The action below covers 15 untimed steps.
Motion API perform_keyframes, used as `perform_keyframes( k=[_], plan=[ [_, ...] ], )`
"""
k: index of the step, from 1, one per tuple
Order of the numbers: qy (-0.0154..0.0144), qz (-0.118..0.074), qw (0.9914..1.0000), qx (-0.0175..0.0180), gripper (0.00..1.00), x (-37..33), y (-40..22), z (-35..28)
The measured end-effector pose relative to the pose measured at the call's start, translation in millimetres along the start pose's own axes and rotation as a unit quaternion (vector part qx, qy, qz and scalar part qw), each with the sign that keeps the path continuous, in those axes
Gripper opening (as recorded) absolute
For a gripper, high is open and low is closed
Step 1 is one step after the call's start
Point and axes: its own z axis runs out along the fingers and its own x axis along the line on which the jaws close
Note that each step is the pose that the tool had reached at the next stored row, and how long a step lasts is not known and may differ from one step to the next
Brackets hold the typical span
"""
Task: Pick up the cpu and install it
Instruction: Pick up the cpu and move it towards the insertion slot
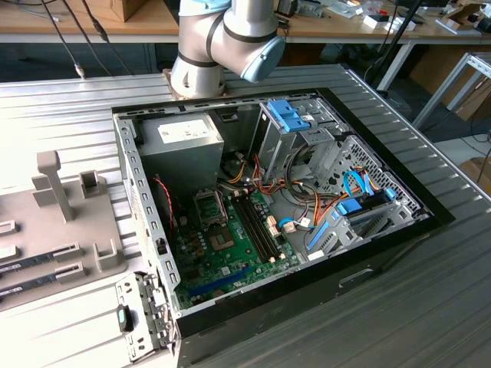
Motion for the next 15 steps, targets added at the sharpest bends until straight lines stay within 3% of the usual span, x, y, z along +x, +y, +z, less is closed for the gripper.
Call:
perform_keyframes(
  k=[15],
  plan=[
    [0.0001, 0.0, 1.0, 0.0, 0.47, -3.0, -0.1, 2.5]
  ],
)
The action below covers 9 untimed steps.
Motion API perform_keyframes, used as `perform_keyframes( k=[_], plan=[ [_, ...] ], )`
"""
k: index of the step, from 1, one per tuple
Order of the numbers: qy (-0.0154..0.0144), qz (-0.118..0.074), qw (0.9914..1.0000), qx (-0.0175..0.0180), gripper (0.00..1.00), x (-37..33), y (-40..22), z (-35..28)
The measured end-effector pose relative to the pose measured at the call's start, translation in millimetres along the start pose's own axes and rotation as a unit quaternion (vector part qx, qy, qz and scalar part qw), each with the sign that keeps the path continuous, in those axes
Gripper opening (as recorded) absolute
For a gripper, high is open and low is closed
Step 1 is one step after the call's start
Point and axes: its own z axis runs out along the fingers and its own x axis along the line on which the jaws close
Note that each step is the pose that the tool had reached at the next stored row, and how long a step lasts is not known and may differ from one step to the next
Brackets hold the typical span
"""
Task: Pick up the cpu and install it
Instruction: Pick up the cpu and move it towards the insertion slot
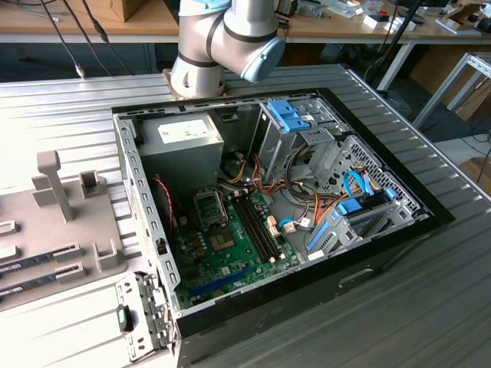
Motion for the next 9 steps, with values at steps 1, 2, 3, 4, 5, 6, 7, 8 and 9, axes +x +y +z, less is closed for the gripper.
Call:
perform_keyframes(
  k=[1, 2, 3, 4, 5, 6, 7, 8, 9],
  plan=[
    [0.0, 0.0, 1.0, 0.0, 0.47, -0.3, 0.0, 0.2],
    [0.0, 0.0, 1.0, 0.0, 0.47, -0.6, 0.0, 0.6],
    [0.0, 0.0, 1.0, 0.0, 0.47, -0.8, 0.0, 0.8],
    [-0.0001, 0.0, 1.0, 0.0, 0.47, -1.0, 0.0, 1.0],
    [0.0, 0.0, 1.0, 0.0, 0.47, -1.3, 0.0, 1.2],
    [0.0, 0.0, 1.0, 0.0, 0.47, -1.6, 0.0, 1.5],
    [0.0, 0.0, 1.0, 0.0, 0.47, -1.9, 0.0, 1.8],
    [0.0, 0.0, 1.0, 0.0, 0.47, -2.4, 0.0, 2.2],
    [0.0, 0.0, 1.0, 0.0, 0.47, -2.9, 0.0, 2.5]
  ],
)
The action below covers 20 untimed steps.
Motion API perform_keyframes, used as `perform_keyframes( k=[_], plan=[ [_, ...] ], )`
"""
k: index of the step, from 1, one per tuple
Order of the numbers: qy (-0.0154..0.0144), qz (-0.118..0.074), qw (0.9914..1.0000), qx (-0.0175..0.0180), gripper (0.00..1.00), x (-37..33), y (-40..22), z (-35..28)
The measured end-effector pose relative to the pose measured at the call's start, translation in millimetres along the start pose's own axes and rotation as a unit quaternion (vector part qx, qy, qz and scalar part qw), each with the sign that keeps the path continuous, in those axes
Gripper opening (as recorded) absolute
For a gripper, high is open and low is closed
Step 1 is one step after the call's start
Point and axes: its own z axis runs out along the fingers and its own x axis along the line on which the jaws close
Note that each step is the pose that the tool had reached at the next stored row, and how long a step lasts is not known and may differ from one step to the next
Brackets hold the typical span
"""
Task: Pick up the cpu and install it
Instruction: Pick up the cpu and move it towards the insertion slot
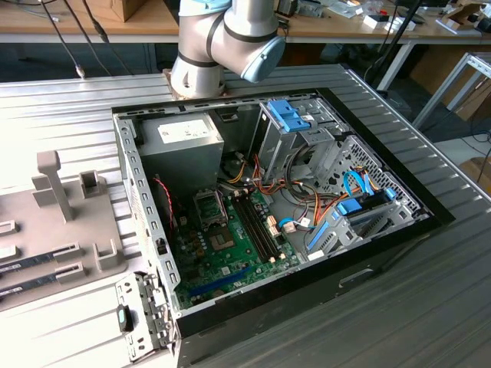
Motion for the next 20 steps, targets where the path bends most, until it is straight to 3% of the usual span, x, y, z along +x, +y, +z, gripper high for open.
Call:
perform_keyframes(
  k=[20],
  plan=[
    [0.0, 0.0, 1.0, 0.0, 0.47, -10.2, -0.2, 7.7]
  ],
)
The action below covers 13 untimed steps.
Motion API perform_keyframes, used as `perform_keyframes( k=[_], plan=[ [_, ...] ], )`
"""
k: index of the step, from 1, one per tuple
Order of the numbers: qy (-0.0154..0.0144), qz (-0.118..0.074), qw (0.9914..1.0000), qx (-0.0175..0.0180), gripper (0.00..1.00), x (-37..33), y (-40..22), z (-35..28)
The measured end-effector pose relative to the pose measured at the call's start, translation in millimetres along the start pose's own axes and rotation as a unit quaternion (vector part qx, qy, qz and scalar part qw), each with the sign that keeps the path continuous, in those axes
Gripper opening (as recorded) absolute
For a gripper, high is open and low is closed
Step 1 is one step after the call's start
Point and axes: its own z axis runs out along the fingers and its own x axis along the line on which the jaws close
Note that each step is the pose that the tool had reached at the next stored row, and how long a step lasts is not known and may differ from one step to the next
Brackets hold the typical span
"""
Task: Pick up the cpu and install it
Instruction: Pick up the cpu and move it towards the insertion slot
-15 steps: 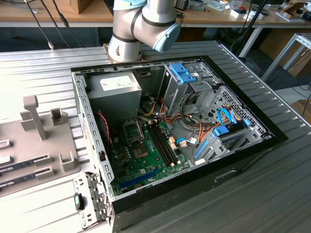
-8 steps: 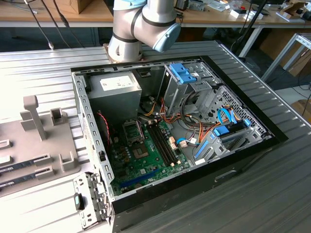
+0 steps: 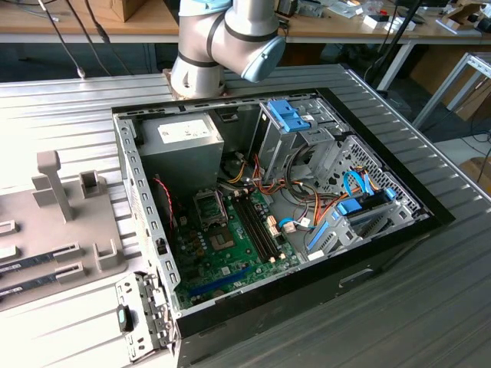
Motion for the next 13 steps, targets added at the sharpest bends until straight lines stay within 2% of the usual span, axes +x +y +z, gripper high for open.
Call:
perform_keyframes(
  k=[13],
  plan=[
    [0.0, 0.0, 1.0, 0.0, 0.47, -8.6, -0.1, 6.3]
  ],
)
